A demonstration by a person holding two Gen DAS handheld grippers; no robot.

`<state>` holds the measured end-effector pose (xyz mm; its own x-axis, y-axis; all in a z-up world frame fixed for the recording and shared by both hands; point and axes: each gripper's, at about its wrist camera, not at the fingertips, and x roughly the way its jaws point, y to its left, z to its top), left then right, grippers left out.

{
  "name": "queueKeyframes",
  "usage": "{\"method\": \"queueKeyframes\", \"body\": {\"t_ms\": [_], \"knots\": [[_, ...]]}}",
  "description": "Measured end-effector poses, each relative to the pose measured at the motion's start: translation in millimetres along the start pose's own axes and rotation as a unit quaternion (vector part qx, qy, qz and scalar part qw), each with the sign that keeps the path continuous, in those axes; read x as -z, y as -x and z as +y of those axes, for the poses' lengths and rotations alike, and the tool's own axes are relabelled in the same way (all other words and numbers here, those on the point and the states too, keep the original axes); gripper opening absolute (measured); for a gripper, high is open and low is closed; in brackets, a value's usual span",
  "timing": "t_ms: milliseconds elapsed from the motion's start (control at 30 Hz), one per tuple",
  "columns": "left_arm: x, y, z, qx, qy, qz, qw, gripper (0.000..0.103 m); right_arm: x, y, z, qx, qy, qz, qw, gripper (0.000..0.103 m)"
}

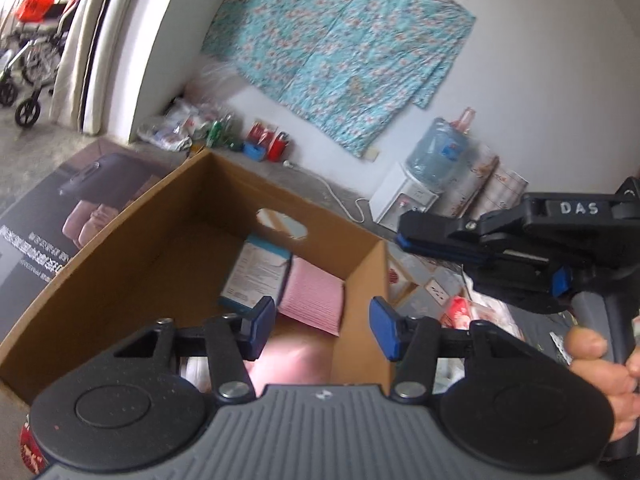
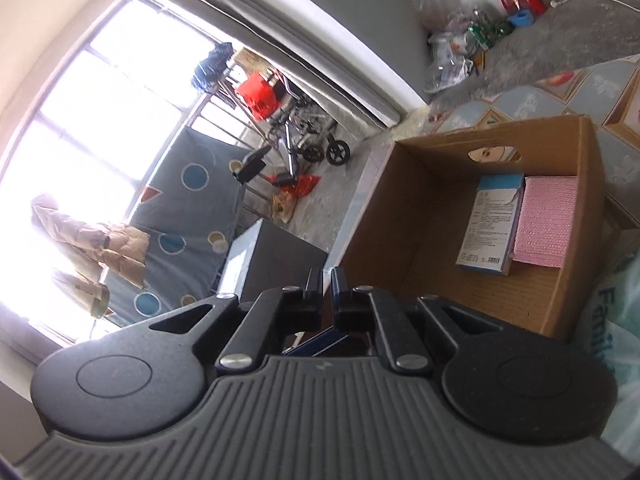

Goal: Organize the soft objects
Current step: 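Carry the pink plush toy with the left gripper into the cardboard box and release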

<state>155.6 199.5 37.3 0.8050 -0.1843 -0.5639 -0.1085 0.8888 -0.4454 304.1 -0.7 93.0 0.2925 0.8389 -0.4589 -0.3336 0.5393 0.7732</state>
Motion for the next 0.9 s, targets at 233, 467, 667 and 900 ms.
{"method": "queueKeyframes", "body": {"t_ms": [233, 467, 667, 900], "knots": [[7.5, -14.4, 17.1, -0.034, -0.036, 0.019, 0.9986, 0.053, -15.2, -12.2, -35.9, 0.038, 0.011, 0.01, 0.999, 0.004], [20.8, -20.9, 6.9, -0.041, -0.083, 0.054, 0.9942, 0.056, -11.1, 14.8, -46.7, 0.06, 0.031, 0.006, 0.998, 0.006], [31.5, -17.1, -3.3, -0.06, -0.097, 0.054, 0.992, 0.056, -6.1, -2.7, -35.5, 0.107, 0.078, 0.054, 0.99, 0.025], [42.2, 22.7, 4.6, -0.083, -0.088, 0.03, 0.9921, 0.059, -6.1, -69.6, -6.1, 0.207, 0.207, 0.142, 0.946, 0.059]]}}
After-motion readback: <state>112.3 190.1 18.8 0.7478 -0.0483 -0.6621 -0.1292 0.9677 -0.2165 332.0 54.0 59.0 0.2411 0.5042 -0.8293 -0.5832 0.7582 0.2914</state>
